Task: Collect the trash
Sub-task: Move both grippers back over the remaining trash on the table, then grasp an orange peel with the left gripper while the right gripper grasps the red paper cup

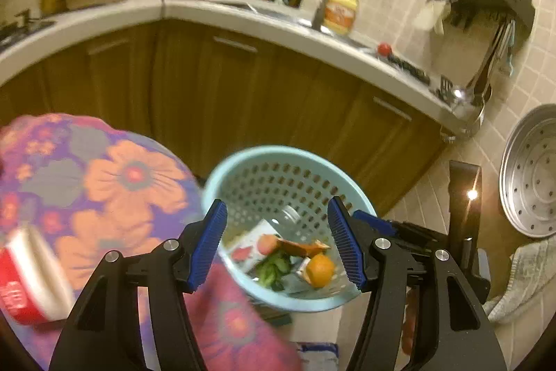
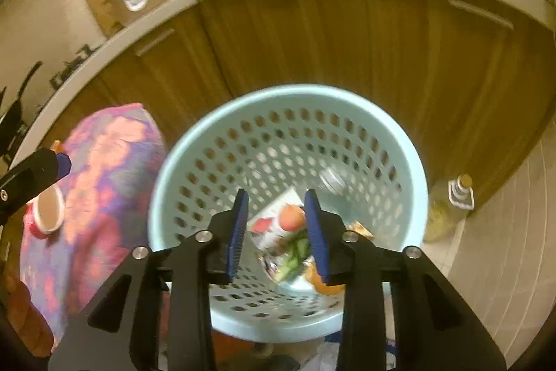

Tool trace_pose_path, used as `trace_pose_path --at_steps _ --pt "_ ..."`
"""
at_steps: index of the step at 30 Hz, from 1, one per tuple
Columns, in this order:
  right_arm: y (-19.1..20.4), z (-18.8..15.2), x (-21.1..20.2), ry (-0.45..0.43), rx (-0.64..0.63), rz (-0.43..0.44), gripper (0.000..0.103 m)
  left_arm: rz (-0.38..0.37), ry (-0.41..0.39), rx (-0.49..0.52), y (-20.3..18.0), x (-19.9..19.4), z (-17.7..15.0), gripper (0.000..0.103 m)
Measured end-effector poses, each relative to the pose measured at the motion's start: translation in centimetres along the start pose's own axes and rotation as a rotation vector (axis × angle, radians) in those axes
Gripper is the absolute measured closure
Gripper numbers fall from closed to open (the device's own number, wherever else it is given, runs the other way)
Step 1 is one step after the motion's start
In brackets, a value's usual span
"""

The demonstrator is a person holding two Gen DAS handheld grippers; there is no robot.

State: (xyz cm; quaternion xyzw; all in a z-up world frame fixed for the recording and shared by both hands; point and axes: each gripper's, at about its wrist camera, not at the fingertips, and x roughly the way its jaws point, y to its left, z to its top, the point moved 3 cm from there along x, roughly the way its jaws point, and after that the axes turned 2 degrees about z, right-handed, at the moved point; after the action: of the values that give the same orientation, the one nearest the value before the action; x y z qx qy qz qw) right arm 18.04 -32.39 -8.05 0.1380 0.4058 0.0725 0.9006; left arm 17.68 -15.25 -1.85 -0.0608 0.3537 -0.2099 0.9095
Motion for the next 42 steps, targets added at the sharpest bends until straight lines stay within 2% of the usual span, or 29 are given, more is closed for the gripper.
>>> trace_pose_path --at_steps 1,2,7,9,13,18,21,24,29,33,35,36,39,41,42 --pt "0.9 0.4 -0.5 -0.014 -0.014 0.013 0.059 0.006 -0.014 -0.008 0.5 -0.9 0.2 0.044" --pt "2.4 0.7 -1.1 -0.031 -0.038 0.033 0.058 0.015 -0.039 -0.022 1.4 -2.4 0.4 0.042" --pt "9.4 1.7 -2.8 -0.073 -0.157 0.122 0.058 0.096 -0.145 -0.074 5.9 -8.9 0.8 0.038" --pt "12.0 1.7 -2.9 -0.072 -0.198 0.162 0.056 0.152 -0.185 -0.103 8.5 -11.9 0.6 0.037" --pt "17.6 0.8 -2.4 -0.057 -0.29 0.226 0.053 0.247 -0.222 -0.175 13.7 -16.1 -0.1 0.036" --pt "23.5 -0.8 -1.1 -0.024 -0.376 0.286 0.053 0.344 -0.24 -0.286 20.1 -19.4 -1.7 0.036" --pt "25.8 -1.7 -0.3 -0.006 -0.409 0.305 0.05 0.388 -0.226 -0.35 23.8 -20.0 -2.9 0.036" --pt "27.2 -2.2 0.5 0.009 -0.429 0.314 0.041 0.422 -0.154 -0.414 27.1 -18.9 -3.8 0.038" --pt "28.3 -2.8 2.0 0.037 -0.448 0.305 0.038 0.331 -0.106 -0.508 29.9 -16.3 -4.5 0.038" --pt "28.0 -2.3 2.8 0.046 -0.44 0.312 0.038 0.317 -0.082 -0.536 30.8 -14.6 -4.3 0.038" --pt "27.9 -2.1 3.3 0.062 -0.431 0.327 0.037 0.341 -0.052 -0.561 31.4 -13.5 -4.5 0.039" --pt "27.9 -2.0 3.6 0.071 -0.43 0.331 0.037 0.351 -0.043 -0.578 31.7 -13.0 -4.5 0.04" --pt "28.1 -2.3 4.3 0.111 -0.435 0.351 0.037 0.343 -0.016 -0.623 32.5 -11.9 -5.0 0.059" --pt "28.4 -2.9 4.4 0.129 -0.45 0.362 0.037 0.361 0.003 -0.614 32.6 -11.5 -5.3 0.08" --pt "28.5 -3.1 4.3 0.132 -0.46 0.366 0.037 0.375 0.01 -0.604 32.6 -11.5 -5.4 0.087"
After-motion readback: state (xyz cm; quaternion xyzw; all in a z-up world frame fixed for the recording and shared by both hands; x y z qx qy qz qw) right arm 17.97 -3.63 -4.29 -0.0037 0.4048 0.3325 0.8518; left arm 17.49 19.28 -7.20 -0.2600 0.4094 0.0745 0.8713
